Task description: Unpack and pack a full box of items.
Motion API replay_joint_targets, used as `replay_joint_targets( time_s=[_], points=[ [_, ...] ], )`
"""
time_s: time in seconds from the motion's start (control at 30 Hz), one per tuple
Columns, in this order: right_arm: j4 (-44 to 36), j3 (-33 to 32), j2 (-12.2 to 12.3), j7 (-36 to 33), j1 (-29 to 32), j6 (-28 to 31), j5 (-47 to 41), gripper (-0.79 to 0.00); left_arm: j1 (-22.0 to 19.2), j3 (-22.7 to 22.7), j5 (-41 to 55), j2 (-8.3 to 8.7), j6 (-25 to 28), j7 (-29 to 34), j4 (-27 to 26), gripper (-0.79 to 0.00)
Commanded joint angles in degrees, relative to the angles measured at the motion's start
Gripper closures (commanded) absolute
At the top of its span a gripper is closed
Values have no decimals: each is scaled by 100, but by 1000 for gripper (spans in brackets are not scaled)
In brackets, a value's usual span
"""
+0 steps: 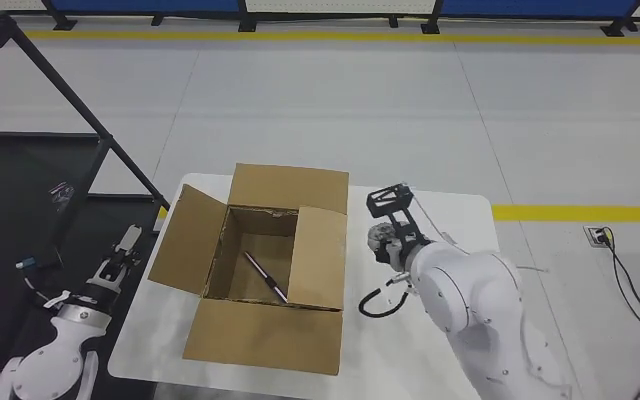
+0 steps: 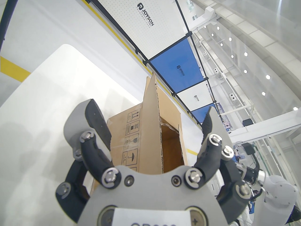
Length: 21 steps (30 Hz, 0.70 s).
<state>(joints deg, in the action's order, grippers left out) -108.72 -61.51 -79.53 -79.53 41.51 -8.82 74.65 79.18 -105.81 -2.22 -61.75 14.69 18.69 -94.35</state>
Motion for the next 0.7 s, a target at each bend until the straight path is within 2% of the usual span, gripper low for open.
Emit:
replay_joint_targets(
  time_s=[0.0, 0.17, 0.33, 0.43, 0.67],
  points=[
    [487, 609, -138, 213, -663, 153, -307, 0, 63, -21, 49, -7, 42, -61, -8, -785],
    [2115, 1897, -635, 540, -2084, 383, -1203, 0, 255, -198, 271, -21, 134, -235, 15, -785],
    [4005, 3016, -1309, 880, -3140, 655, -2070, 0, 440, -390, 503, -32, 246, -323, 45, -785],
    [5017, 3493, -1726, 1093, -3503, 651, -2335, 0, 524, -496, 601, -36, 289, -349, 65, -785],
    [6795, 4083, -2546, 1681, -3683, 820, -2771, 0, 576, -581, 701, -41, 325, -310, 80, -785]
  ],
)
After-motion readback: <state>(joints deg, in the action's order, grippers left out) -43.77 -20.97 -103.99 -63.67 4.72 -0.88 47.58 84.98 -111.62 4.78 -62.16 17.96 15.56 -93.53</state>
